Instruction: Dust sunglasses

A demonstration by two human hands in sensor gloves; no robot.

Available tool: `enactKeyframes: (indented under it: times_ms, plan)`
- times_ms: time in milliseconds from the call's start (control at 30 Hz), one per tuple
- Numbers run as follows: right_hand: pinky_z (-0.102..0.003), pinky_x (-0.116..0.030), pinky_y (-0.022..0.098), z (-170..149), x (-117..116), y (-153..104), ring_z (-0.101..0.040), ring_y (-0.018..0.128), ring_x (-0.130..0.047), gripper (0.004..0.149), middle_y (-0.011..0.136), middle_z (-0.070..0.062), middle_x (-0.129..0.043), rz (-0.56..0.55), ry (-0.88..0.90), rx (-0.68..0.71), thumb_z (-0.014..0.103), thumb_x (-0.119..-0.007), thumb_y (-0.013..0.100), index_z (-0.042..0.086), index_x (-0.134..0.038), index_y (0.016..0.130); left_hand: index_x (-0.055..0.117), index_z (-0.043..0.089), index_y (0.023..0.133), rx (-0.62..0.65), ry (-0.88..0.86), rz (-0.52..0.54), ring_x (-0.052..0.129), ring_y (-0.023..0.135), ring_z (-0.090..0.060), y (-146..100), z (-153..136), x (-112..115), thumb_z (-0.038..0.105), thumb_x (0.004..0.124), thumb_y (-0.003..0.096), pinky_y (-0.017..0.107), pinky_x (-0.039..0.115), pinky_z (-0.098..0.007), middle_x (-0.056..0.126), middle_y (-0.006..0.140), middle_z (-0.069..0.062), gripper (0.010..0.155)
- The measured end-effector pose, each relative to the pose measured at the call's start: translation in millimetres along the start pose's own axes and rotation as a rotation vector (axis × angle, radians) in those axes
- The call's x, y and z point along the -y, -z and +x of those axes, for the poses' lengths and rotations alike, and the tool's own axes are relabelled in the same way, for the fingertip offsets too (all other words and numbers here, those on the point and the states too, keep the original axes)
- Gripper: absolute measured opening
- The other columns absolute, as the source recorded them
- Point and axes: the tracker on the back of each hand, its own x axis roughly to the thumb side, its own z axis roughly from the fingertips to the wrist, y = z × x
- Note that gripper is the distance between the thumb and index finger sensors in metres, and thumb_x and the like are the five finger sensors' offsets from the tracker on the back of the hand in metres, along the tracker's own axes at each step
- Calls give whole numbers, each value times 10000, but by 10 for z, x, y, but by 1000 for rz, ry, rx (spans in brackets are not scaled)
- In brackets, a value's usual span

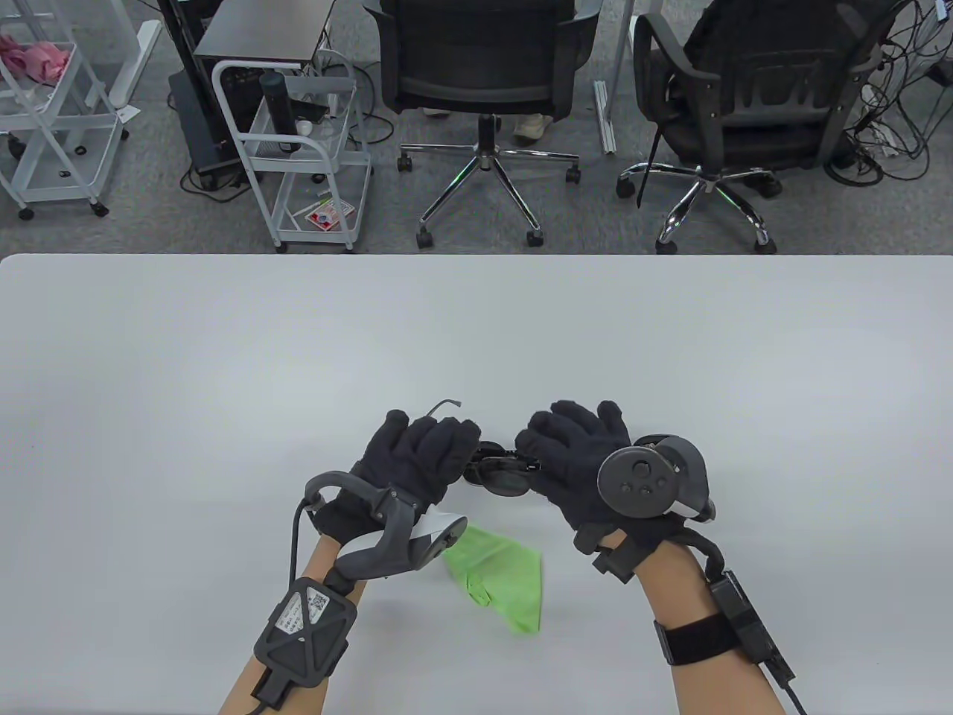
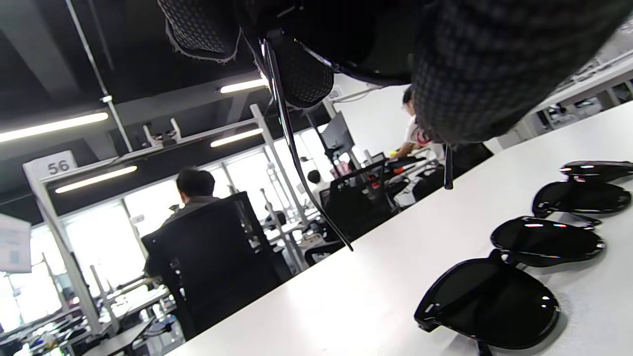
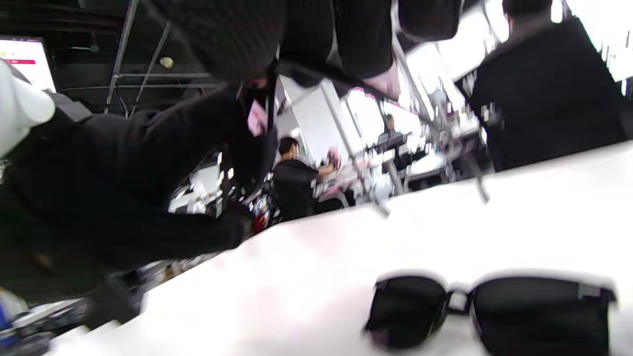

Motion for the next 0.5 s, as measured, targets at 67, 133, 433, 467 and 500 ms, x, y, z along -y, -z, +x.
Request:
enactKeyframes:
  times_ms: [67, 133, 433, 467, 500]
  plan:
    - [-753, -423, 648, 76, 84, -21, -455, 965, -667, 589, 1048, -141, -724, -138, -66, 25, 414, -825, 446, 158, -756, 972, 375, 391, 1053, -44, -4, -12, 873, 959, -71, 4, -60, 36, 589, 936, 292, 781, 675, -420, 620, 1066, 182, 965]
    - [-712, -536, 645, 178, 131, -31, -409, 855, -819, 507, 937, -112, -854, -217, -112, 62, 420, -845, 436, 159, -862, 871, 390, 383, 1055, -94, -16, -37, 890, 943, -74, 5, -127, 85, 591, 938, 289, 773, 685, -423, 638, 1061, 174, 965]
    - [-616, -730, 554, 251, -715, 87, -350, 549, -1016, 516, 679, -100, -1039, 426, -278, -38, 502, -868, 414, 135, -954, 765, 410, 374, 1057, -183, -57, -84, 907, 929, -88, 1, -241, 181, 590, 937, 282, 760, 695, -432, 658, 1057, 162, 962]
    - [-616, -723, 560, 237, -827, 82, -348, 569, -1010, 552, 705, -99, -1025, 505, -341, -55, 526, -861, 412, 136, -931, 797, 411, 374, 1057, -184, -57, -85, 907, 929, -89, 0, -242, 178, 591, 937, 281, 760, 695, -433, 658, 1057, 161, 962]
    - [-616, -716, 567, 224, -903, 77, -343, 591, -1003, 587, 734, -98, -1009, 552, -377, -73, 548, -851, 415, 136, -905, 829, 410, 373, 1057, -185, -57, -85, 907, 930, -89, 0, -241, 173, 591, 937, 282, 761, 694, -433, 658, 1058, 161, 963]
